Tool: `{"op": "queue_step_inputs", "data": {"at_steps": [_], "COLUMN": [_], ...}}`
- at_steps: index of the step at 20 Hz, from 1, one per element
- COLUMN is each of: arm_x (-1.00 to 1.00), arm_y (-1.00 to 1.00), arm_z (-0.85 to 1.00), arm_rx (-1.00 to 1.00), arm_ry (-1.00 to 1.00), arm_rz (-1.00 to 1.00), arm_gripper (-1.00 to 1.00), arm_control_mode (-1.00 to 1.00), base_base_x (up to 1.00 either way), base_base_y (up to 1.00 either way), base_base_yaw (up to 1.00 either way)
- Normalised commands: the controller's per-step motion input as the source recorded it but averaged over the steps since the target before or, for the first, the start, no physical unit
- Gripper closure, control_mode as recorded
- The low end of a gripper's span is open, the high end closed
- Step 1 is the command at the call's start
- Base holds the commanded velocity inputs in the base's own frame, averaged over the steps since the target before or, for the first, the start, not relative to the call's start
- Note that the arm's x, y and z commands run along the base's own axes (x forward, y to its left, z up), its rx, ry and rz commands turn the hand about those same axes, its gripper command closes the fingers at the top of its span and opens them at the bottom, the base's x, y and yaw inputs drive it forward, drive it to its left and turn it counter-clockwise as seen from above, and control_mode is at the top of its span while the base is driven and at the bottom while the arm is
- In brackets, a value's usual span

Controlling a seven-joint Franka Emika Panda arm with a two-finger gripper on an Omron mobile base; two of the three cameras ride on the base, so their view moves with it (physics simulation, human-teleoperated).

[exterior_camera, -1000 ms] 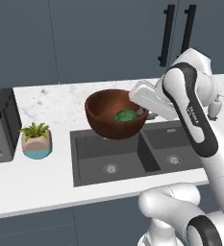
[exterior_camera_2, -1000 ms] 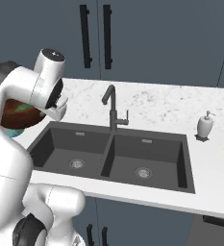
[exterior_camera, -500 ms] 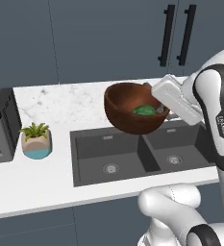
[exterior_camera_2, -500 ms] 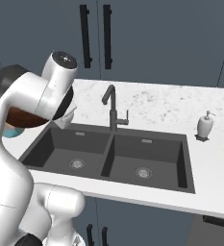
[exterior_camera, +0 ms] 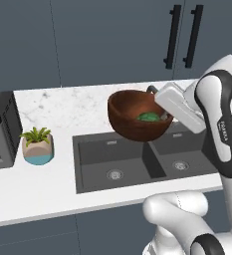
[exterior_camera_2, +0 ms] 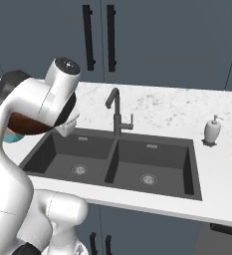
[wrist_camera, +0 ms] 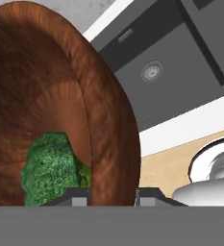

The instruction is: Pick the broccoli from the sink and place it in the bowl. Then pick the bowl and place it in the microwave. Then close the microwave door and press the start button.

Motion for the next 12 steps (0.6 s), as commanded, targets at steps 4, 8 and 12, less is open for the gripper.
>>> {"op": "queue_step_inputs", "data": {"at_steps": [4,8,12], "arm_x": [0.0,0.0,0.0], "arm_y": [0.0,0.0,0.0], "arm_z": [0.0,0.0,0.0], "arm_rx": [0.0,0.0,0.0], "arm_ry": [0.0,0.0,0.0], "arm_rz": [0.0,0.0,0.0], "arm_gripper": [1.0,1.0,1.0], "arm_control_mode": [1.0,1.0,1.0], "base_base_x": [-0.11,-0.51,-0.74], "base_base_y": [0.0,-0.01,0.0], "base_base_yaw": [0.0,0.29,0.84]}}
